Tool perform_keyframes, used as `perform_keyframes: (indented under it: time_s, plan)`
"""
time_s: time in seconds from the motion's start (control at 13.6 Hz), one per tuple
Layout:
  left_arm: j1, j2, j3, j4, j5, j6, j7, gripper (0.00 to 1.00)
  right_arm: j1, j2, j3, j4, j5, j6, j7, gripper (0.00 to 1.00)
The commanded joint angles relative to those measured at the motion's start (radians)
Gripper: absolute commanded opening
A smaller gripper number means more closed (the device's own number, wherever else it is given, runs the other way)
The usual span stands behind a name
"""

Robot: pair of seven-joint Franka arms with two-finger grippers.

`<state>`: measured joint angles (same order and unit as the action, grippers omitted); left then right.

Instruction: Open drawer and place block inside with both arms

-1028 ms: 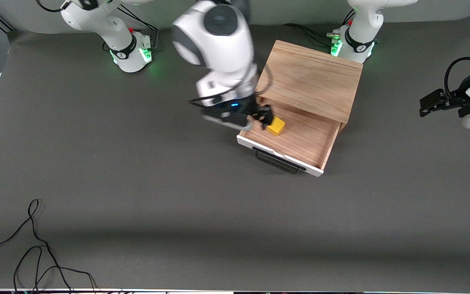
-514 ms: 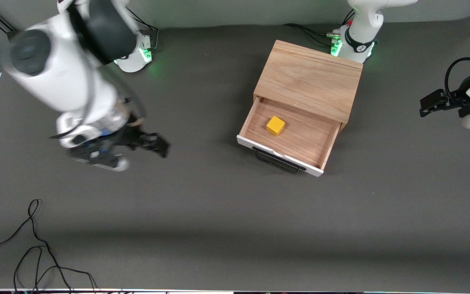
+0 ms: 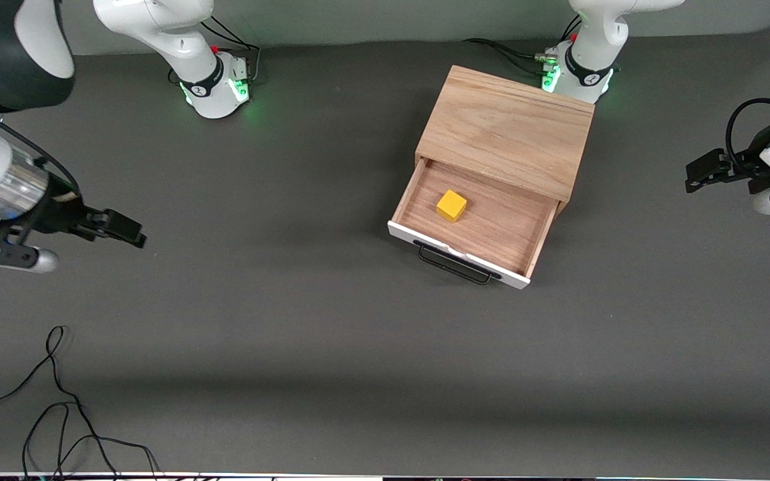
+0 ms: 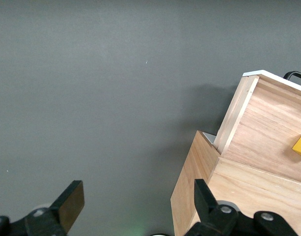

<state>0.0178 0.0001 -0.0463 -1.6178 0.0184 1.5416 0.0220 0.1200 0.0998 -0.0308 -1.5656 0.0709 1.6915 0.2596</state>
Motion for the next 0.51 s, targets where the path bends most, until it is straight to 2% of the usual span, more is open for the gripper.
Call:
perform_keyframes:
  time_s: [0.0, 0.15, 0.44]
  plan:
    - [-0.018, -0.011, 0.009, -0.008, -0.002, -0.006, -0.008, 1.00, -0.026, -0.058, 0.020, -0.068, -0.017, 0.014, -0.059, 1.00]
    - [-0.018, -0.011, 0.009, -0.008, -0.002, -0.006, -0.008, 1.00, -0.055, -0.037, 0.026, -0.059, -0.017, -0.001, -0.204, 1.00]
    - [-0.018, -0.009, 0.009, -0.008, -0.002, -0.006, -0.008, 1.00, -0.059, -0.029, 0.028, -0.028, -0.020, -0.004, -0.215, 1.00]
